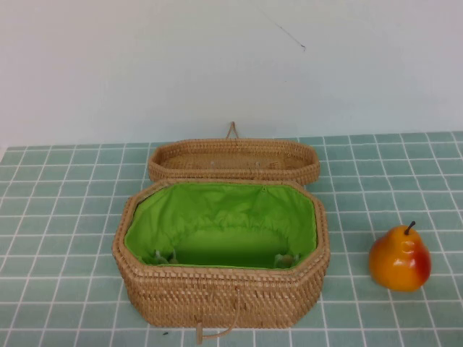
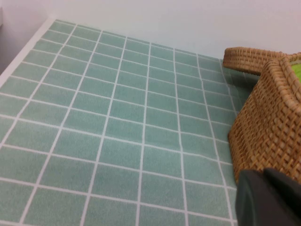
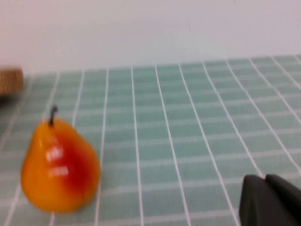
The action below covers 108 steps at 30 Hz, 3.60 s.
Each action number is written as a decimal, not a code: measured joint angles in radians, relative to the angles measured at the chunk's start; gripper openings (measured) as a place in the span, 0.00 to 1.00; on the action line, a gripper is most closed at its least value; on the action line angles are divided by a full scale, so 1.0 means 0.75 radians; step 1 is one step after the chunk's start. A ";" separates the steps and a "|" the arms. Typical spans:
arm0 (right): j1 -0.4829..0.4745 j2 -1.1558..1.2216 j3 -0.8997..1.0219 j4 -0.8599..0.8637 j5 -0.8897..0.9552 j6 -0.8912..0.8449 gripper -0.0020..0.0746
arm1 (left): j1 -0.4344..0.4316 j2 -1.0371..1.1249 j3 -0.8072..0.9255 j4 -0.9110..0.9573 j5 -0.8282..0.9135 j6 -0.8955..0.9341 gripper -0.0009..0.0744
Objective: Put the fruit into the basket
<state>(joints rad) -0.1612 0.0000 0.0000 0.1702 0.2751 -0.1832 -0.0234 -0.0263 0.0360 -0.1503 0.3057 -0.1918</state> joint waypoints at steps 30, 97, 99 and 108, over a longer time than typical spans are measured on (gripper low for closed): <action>0.000 0.000 0.000 0.274 -0.367 0.072 0.02 | 0.000 0.000 0.000 0.000 0.000 0.000 0.01; 0.655 1.671 -0.542 -0.084 -1.039 0.192 0.50 | 0.000 0.000 0.000 0.000 0.000 0.000 0.01; 0.655 1.738 -0.521 -0.116 -1.164 0.194 0.47 | 0.000 0.000 0.000 0.000 0.000 0.000 0.01; 0.655 2.077 -0.331 -0.199 -1.836 0.375 0.46 | 0.000 0.000 0.000 0.000 0.000 0.000 0.01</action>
<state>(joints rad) 0.3304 1.5575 -0.2485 0.0210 -1.1023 0.0980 -0.0234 -0.0263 0.0360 -0.1503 0.3057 -0.1918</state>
